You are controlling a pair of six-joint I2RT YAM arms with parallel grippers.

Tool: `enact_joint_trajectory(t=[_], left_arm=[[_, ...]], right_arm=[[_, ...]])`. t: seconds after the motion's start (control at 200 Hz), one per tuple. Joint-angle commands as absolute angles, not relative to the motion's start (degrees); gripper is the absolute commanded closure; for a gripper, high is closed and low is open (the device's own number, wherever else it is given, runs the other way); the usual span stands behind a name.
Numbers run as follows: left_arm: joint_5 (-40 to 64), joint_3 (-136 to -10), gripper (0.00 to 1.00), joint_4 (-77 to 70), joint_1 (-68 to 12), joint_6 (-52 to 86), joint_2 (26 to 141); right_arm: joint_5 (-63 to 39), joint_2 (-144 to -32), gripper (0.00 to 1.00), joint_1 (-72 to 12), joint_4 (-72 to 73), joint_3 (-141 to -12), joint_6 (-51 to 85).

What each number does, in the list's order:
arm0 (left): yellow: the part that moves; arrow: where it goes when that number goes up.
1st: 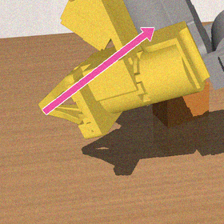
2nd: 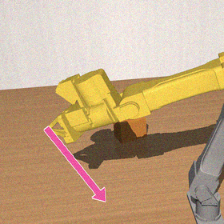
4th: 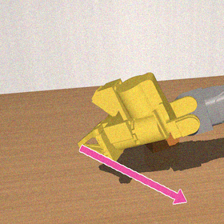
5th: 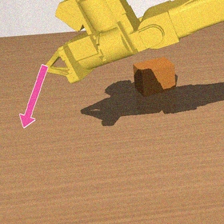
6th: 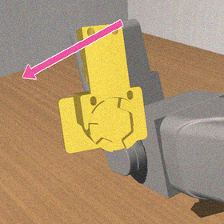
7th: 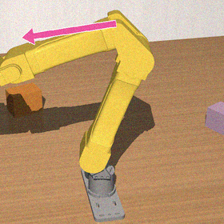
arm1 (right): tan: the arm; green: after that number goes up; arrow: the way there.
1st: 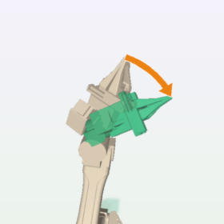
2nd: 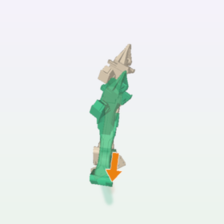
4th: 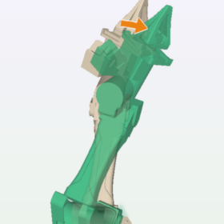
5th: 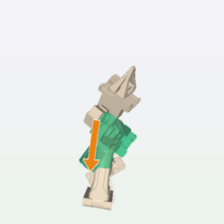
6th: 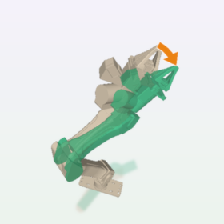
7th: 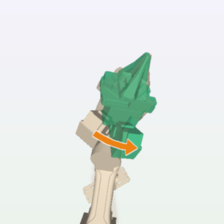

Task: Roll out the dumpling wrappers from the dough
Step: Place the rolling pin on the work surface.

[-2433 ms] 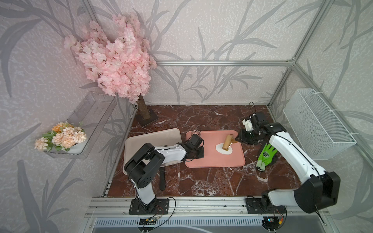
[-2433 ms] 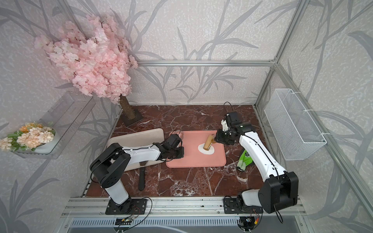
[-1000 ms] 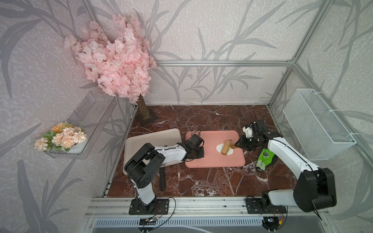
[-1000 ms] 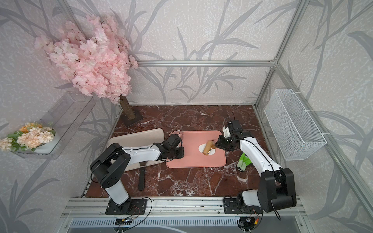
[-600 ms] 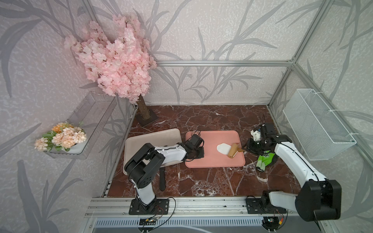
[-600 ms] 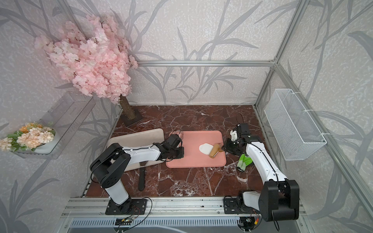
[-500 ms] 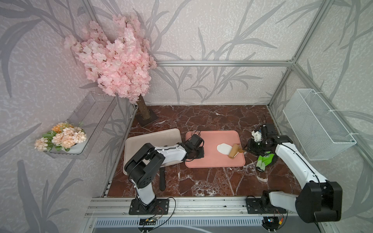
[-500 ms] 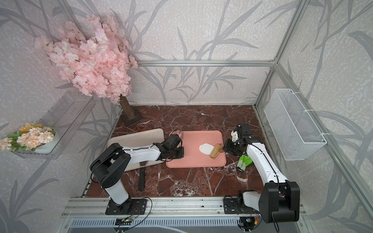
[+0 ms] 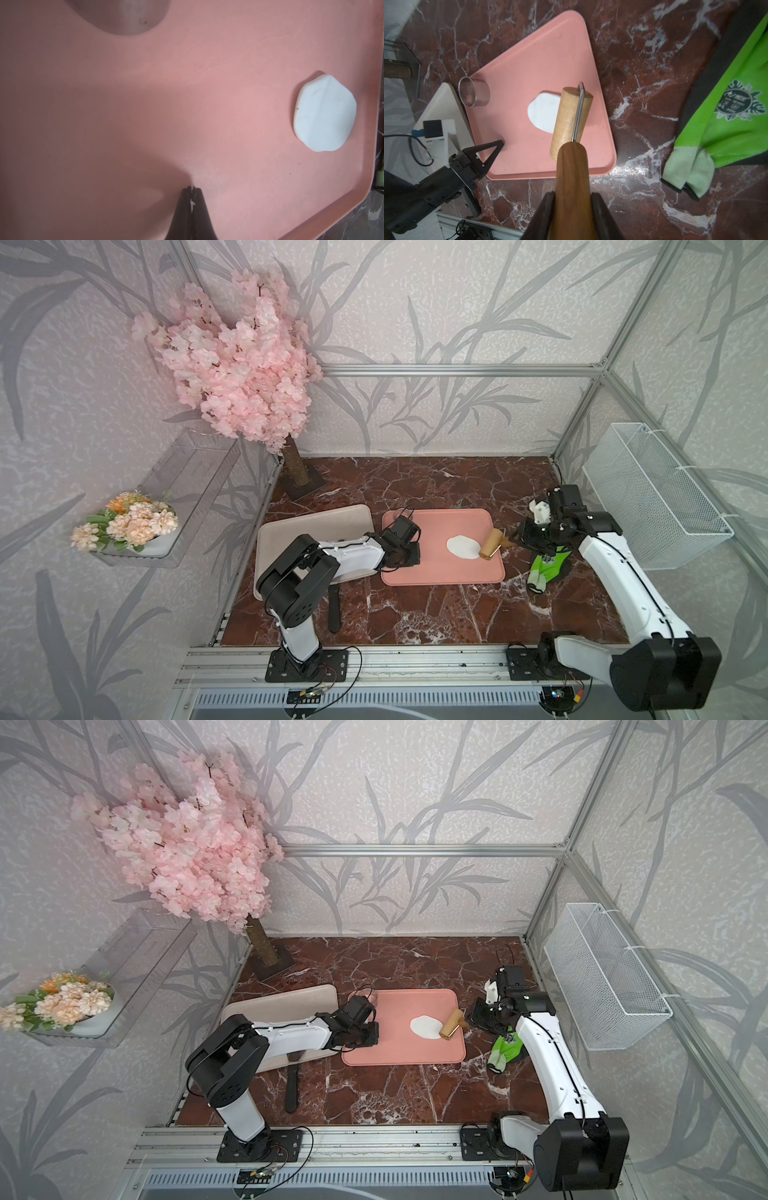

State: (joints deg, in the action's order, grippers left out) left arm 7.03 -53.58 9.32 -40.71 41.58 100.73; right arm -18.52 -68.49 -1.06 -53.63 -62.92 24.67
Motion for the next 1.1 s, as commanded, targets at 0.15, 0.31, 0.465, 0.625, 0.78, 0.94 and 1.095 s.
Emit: enact_joint_trajectory(t=[0.15, 0.31, 0.465, 0.625, 0.78, 0.94, 1.095], left_arm=[[3.72, -55.66, 1.00, 23.55, -40.50, 40.17, 101.13], [2.93, -57.24, 1.00, 25.07, -40.48, 40.25, 99.87], [1.98, -57.83, 0.97, 25.92, -40.50, 40.41, 97.04], [1.07, -58.05, 0.87, 27.22, -40.47, 40.77, 94.10], [0.01, -57.53, 0.79, 28.12, -40.51, 41.13, 91.25], [-0.83, -57.23, 0.73, 28.92, -40.37, 41.22, 89.28], [-0.93, -56.62, 0.73, 28.68, -40.36, 41.57, 88.44]], right_arm=[[-21.77, -70.25, 1.00, -1.86, -46.91, -64.86, 27.31], [-22.10, -72.11, 1.00, -2.64, -43.12, -64.66, 28.46], [-22.65, -75.51, 1.00, -2.64, -38.11, -64.65, 30.38], [-22.81, -80.02, 1.00, -2.64, -31.33, -64.16, 32.38], [-22.13, -83.24, 1.00, -2.55, -25.83, -63.46, 32.91], [-22.31, -83.78, 1.00, -2.15, -20.07, -60.49, 33.06], [-23.35, -82.98, 1.00, -0.38, -13.25, -55.33, 33.81]])
